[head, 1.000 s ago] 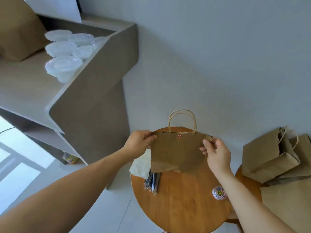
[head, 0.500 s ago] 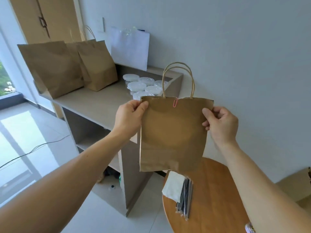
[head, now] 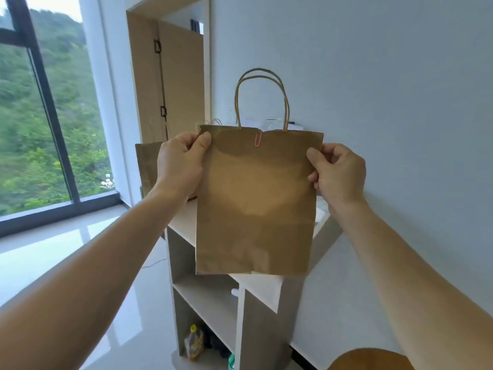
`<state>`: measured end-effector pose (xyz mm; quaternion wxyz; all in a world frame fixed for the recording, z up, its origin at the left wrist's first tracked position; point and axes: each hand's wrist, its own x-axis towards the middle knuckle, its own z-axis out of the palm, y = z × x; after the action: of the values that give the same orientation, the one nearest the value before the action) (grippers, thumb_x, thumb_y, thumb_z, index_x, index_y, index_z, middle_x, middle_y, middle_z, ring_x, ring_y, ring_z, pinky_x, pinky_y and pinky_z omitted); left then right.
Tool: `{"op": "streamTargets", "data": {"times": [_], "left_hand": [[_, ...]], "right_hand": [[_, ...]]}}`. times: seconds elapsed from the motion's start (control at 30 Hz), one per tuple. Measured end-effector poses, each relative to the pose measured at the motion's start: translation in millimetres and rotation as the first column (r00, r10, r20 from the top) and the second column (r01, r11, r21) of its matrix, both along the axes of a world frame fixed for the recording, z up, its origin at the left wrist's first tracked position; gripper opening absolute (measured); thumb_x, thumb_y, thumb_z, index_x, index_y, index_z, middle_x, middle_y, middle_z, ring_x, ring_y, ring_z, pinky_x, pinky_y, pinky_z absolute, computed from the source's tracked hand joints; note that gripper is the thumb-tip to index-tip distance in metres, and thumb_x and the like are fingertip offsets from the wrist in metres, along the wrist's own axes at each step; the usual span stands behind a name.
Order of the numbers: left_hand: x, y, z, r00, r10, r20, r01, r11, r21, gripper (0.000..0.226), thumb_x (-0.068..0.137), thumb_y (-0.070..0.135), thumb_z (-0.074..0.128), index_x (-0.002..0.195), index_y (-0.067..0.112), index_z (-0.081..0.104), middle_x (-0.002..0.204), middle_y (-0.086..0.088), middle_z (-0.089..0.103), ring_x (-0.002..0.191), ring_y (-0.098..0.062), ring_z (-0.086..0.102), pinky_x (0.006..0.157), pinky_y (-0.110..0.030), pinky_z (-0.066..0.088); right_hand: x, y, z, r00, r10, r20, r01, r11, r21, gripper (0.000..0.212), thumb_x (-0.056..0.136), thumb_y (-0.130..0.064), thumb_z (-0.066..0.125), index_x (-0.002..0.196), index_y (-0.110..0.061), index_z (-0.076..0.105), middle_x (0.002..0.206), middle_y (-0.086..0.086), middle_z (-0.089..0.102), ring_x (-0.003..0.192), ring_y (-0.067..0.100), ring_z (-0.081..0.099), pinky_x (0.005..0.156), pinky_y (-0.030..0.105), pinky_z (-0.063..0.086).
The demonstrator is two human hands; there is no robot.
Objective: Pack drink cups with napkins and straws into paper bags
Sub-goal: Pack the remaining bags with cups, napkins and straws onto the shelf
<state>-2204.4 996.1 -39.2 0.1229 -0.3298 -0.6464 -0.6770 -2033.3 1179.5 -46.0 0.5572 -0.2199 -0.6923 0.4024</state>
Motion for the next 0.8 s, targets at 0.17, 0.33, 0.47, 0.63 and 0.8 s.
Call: {"op": "streamTargets", "data": {"times": [0.17,0.33,0.47,0.63,0.8], "left_hand": [[-57.3,10.4,29.7,0.993,0.118,-0.012,-0.117,0.992,0.056,0.030,0.091,0.039,0.064,0.062,0.036,0.070,0.057,0.019,0.061,0.054,0.003,0.054,0.051,-0.016,0.045],[-121.0,18.9,31.0,0.980,0.200,0.000,-0.200,0.978,0.050,0.027,0.089,0.042,0.065,0.063,0.045,0.072,0.056,0.017,0.062,0.054,-0.001,0.054,0.054,-0.023,0.046],[-182.9,21.6,2.6,0.963,0.268,0.018,-0.268,0.963,-0.037,0.027,0.089,0.042,0.065,0.065,0.033,0.071,0.064,0.007,0.066,0.062,-0.011,0.059,0.064,-0.037,0.053],[-248.6,24.3,-39.2,0.948,0.311,-0.072,-0.319,0.937,-0.142,0.031,0.097,0.032,0.060,0.066,0.032,0.066,0.056,0.016,0.060,0.055,0.011,0.055,0.051,-0.006,0.039],[-302.7,26.2,-66.1,0.954,0.288,-0.087,-0.301,0.925,-0.233,0.032,0.098,0.029,0.059,0.067,0.025,0.066,0.055,0.008,0.062,0.054,0.006,0.058,0.052,-0.004,0.039]], "right_hand": [[-75.7,26.5,29.4,0.988,0.154,0.007,-0.154,0.988,0.023,0.012,0.095,-0.022,0.065,0.083,-0.026,0.064,0.055,-0.007,0.065,0.042,0.005,0.059,0.052,0.023,0.055],[-161.9,55.3,34.8,0.943,0.319,0.091,-0.313,0.947,-0.074,0.003,0.098,-0.021,0.059,0.096,-0.020,0.061,0.055,-0.005,0.067,0.055,0.017,0.065,0.073,0.040,0.060],[-233.4,69.1,19.8,0.906,0.395,0.150,-0.374,0.915,-0.152,0.015,0.096,-0.011,0.059,0.088,-0.023,0.057,0.072,0.001,0.070,0.061,0.020,0.070,0.078,0.045,0.061],[-325.8,84.2,-16.3,0.888,0.395,0.233,-0.361,0.916,-0.176,0.016,0.098,-0.007,0.057,0.092,-0.022,0.055,0.095,0.009,0.068,0.058,0.011,0.069,0.071,0.037,0.062],[-404.5,96.7,-42.5,0.850,0.409,0.331,-0.350,0.909,-0.224,0.015,0.097,-0.002,0.057,0.107,-0.013,0.057,0.091,0.010,0.069,0.073,0.022,0.073,0.079,0.044,0.061]]}}
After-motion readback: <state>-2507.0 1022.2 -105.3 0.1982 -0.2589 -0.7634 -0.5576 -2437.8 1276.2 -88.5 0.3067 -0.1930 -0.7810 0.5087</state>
